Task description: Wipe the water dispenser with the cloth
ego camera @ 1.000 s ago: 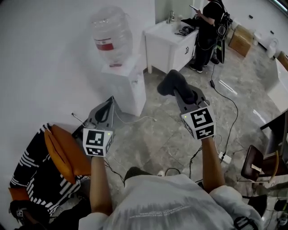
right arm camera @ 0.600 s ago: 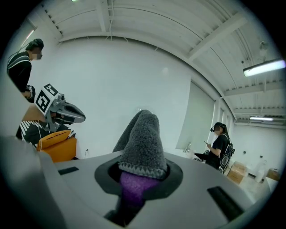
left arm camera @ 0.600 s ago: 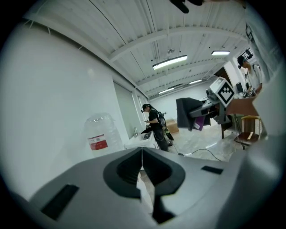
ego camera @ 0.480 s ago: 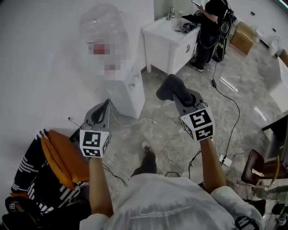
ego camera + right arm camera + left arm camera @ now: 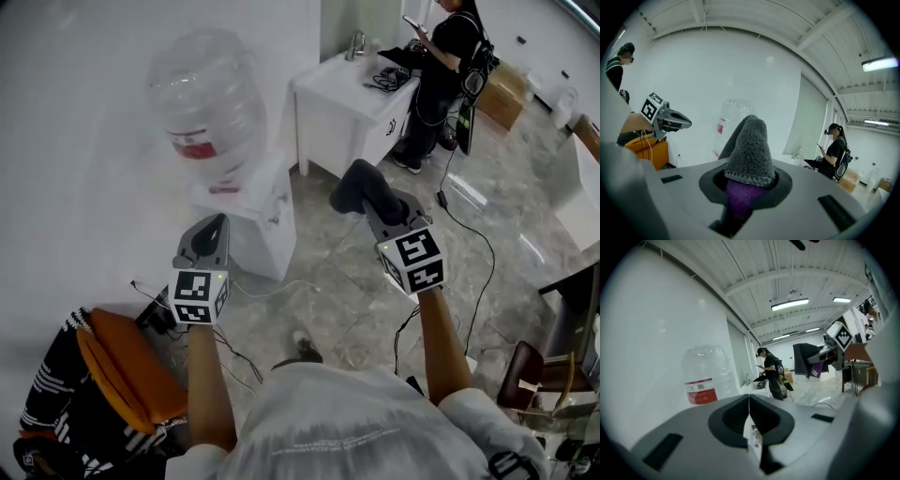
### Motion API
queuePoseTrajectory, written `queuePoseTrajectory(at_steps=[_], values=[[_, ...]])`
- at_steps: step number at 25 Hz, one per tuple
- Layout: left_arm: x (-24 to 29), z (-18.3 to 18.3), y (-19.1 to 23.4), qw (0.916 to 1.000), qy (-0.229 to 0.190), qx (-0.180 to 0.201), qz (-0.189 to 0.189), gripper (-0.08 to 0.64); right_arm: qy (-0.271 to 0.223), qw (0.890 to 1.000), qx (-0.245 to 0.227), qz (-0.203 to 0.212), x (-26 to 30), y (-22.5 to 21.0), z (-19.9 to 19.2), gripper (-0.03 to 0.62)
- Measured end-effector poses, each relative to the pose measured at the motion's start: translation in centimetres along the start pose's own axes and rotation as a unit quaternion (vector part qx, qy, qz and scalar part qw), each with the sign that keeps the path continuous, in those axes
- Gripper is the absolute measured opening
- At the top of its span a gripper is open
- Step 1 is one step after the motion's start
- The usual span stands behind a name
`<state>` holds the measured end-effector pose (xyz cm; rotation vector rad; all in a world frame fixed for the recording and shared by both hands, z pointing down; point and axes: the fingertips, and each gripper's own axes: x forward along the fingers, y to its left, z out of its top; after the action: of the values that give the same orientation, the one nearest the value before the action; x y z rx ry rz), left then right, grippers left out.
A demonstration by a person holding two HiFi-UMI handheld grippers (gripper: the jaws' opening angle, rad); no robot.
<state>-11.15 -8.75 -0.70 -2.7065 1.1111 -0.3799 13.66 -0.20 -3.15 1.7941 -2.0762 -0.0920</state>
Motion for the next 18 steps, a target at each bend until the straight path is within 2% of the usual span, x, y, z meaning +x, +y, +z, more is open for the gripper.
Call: queuePoseTrajectory(at_steps=[4,12,18], values=[[4.1,-0.9,2.5,0.9999,0.004,-0.007,-0.009,0.017,0.022,1.0,-0.006,-0.007,5.1,-1.3,-0.5,0.063],[9.1,-4.6,4.5,0.9983,0.036,-0.039,-0.026,0.017,0.049,0.998,0.039,0.001,13.5,-3.2,-2.8,0.063],[11.1,-8.2,6.0,0.9947,0.072,-0.072,-0.015,0.017,0.076,0.993,0.082,0.025,19.7,-3.0,-6.7,0.063]])
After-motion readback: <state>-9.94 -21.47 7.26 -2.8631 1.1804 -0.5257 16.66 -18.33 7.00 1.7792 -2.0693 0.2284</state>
